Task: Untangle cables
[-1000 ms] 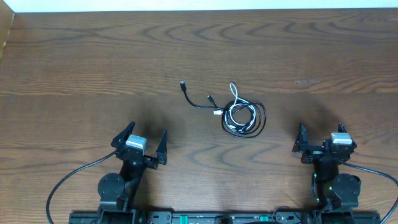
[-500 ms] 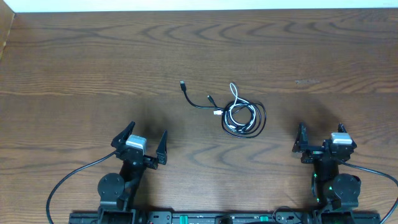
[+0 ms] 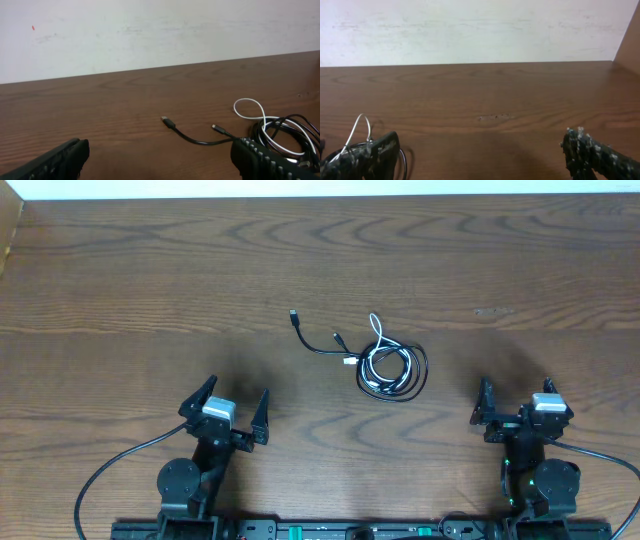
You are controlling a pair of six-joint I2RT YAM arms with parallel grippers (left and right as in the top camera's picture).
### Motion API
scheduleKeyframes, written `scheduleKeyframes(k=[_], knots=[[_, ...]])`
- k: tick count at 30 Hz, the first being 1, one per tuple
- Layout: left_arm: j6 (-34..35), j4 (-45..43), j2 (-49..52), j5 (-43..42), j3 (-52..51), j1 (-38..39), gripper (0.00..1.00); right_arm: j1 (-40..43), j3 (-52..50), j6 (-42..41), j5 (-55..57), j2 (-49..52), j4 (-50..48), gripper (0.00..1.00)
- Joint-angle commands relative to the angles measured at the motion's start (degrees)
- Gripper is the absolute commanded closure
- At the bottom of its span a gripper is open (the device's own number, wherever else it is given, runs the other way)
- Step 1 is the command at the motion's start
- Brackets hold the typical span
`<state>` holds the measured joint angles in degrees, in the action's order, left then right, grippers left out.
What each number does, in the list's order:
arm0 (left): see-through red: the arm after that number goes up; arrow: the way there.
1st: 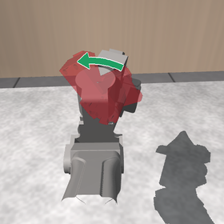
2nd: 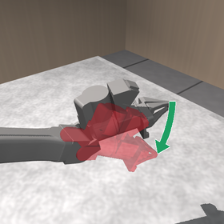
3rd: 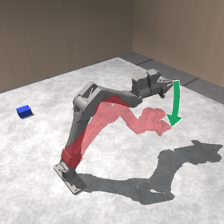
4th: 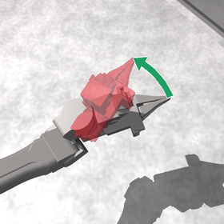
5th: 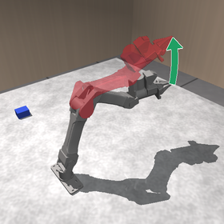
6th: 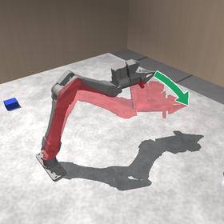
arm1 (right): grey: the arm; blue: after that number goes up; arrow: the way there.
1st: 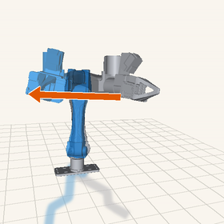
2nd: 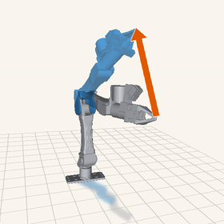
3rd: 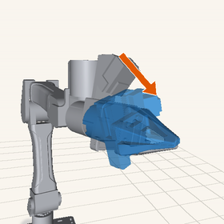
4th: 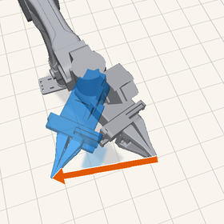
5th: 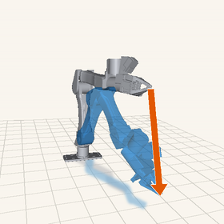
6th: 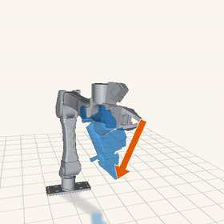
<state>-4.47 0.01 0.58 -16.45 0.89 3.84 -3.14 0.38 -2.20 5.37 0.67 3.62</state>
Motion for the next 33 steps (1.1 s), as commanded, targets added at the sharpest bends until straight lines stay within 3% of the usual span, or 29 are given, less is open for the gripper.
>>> scheduleKeyframes(k=[1, 33], knots=[[0.5, 2.6, -0.2, -2.1, -0.7, -0.2, 0.05, 0.2, -0.1, -0.5, 0.3, -0.4, 0.2, 0.01], [2.0, 4.3, 0.9, -2.0, 1.3, -0.2, 0.05, 0.2, -0.1, -0.5, -0.8, -0.4, 0.2, 0.01]])
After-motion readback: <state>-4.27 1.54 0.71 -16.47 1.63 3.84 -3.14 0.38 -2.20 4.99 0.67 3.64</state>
